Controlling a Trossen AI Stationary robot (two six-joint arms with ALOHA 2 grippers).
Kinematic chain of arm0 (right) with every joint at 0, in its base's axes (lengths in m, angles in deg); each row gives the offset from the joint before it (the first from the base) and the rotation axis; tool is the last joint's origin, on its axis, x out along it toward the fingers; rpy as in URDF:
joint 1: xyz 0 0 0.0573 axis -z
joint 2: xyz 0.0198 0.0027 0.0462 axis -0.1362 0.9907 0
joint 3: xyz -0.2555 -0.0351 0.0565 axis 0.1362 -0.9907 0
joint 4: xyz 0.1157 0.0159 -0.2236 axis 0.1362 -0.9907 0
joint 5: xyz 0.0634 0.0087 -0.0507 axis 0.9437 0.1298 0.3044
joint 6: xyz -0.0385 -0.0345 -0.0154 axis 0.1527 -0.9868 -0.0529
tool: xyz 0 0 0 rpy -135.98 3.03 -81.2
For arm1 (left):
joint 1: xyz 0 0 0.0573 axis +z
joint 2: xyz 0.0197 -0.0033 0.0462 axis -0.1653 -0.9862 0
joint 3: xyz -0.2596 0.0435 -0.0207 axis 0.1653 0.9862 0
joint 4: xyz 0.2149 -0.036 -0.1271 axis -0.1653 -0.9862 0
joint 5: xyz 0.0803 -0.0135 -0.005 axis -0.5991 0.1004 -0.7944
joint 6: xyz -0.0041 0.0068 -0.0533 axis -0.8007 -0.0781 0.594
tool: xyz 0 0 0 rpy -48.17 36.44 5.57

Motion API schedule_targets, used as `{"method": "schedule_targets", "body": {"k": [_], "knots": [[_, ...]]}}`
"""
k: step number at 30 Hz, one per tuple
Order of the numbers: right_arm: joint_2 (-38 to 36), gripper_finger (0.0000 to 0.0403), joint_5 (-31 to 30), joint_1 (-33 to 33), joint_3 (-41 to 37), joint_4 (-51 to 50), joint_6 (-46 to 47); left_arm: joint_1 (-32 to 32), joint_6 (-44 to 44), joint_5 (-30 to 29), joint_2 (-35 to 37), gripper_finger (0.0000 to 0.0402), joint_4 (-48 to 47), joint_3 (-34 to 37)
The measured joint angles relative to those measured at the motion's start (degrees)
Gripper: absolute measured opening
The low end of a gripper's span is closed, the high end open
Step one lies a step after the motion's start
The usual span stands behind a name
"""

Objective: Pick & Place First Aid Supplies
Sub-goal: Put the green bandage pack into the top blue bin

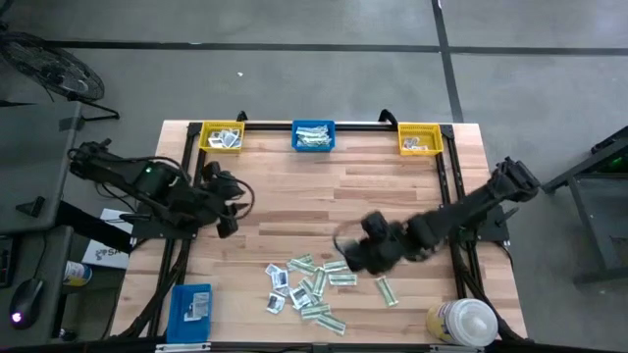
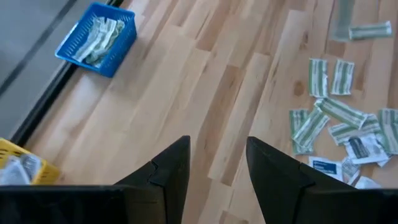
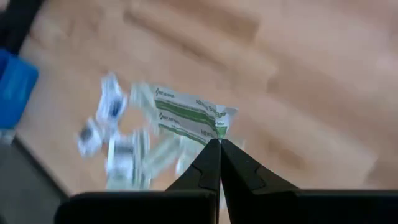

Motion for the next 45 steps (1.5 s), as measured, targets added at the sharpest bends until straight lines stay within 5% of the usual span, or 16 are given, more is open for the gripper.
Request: {"method": "schedule_targets", "body": {"k": [8,15,21,29,45], "knots": [[0.01,0.0,-0.07,20.89,2.1,3.92,-24.41,0.13,1.76,1.11,13.03,0.0156,15.41,17.02],[0.52,0.0,7.56,41.57,1.46,17.51,-43.44,0.13,1.54,0.49,18.9,0.0156,25.75,25.43],[6.06,0.0,19.12,55.47,1.46,29.24,-51.65,0.14,-0.16,-7.33,19.28,0.0156,31.46,27.18],[18.51,0.0,30.38,63.41,1.37,41.24,-51.27,0.15,0.94,-14.68,19.39,0.0156,32.08,27.21],[24.14,0.0,34.38,64.47,1.46,48.98,-47.26,0.15,7.95,-19.35,18.95,0.0156,27.92,27.21]]}}
